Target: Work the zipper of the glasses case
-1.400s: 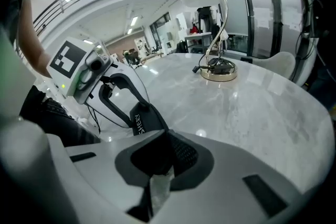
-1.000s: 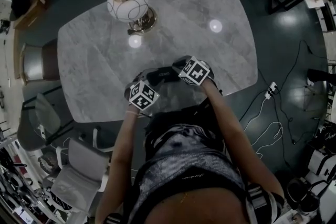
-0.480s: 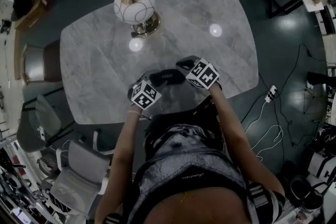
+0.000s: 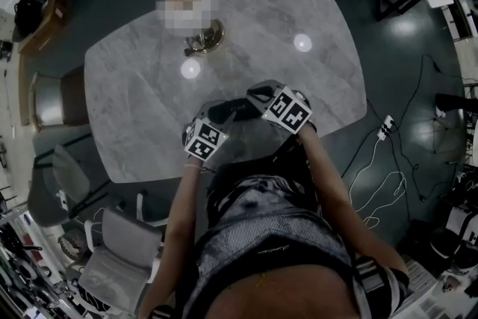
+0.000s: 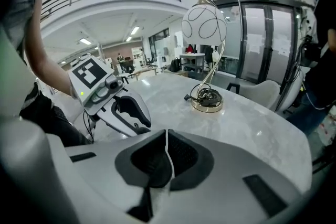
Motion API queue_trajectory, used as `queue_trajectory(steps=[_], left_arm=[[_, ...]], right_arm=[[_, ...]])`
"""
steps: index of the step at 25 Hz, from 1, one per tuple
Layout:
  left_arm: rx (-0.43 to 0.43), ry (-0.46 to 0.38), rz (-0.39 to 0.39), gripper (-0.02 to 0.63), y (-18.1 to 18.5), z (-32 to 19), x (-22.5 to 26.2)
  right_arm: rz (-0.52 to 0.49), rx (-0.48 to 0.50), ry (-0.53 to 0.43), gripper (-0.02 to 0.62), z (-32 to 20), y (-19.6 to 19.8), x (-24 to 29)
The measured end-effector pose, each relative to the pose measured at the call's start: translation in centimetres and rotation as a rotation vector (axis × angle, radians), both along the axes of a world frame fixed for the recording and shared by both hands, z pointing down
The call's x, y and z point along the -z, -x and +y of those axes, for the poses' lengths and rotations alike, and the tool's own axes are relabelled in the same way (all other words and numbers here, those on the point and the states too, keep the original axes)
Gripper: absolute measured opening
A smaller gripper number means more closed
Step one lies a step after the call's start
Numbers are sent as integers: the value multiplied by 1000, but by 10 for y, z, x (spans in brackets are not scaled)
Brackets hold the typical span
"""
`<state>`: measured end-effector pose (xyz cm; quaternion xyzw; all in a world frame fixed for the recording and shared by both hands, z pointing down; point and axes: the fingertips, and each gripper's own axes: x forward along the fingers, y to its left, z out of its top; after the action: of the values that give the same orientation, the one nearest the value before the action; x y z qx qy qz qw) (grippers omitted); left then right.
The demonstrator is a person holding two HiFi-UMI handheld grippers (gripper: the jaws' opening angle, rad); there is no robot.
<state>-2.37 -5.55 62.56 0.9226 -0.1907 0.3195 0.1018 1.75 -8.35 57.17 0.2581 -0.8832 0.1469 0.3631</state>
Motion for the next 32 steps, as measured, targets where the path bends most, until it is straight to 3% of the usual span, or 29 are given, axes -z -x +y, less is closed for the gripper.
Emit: queue_trajectory(steps=[6,14,20,32], left_arm=[[121,-66,154,17,-5,-11,51],[215,-152,301,6,-14,-16,116],[269,-228,352,6,-19,-20,172],[341,-282,391,6,-19,-25,232]], right_arm=[[-28,-32,-50,63,3,0,17],[-133,-88,-158,63,2,2,72],[-217,-133,-287,63,-3,1,124],[-306,-138,-476,63,4,4,196]])
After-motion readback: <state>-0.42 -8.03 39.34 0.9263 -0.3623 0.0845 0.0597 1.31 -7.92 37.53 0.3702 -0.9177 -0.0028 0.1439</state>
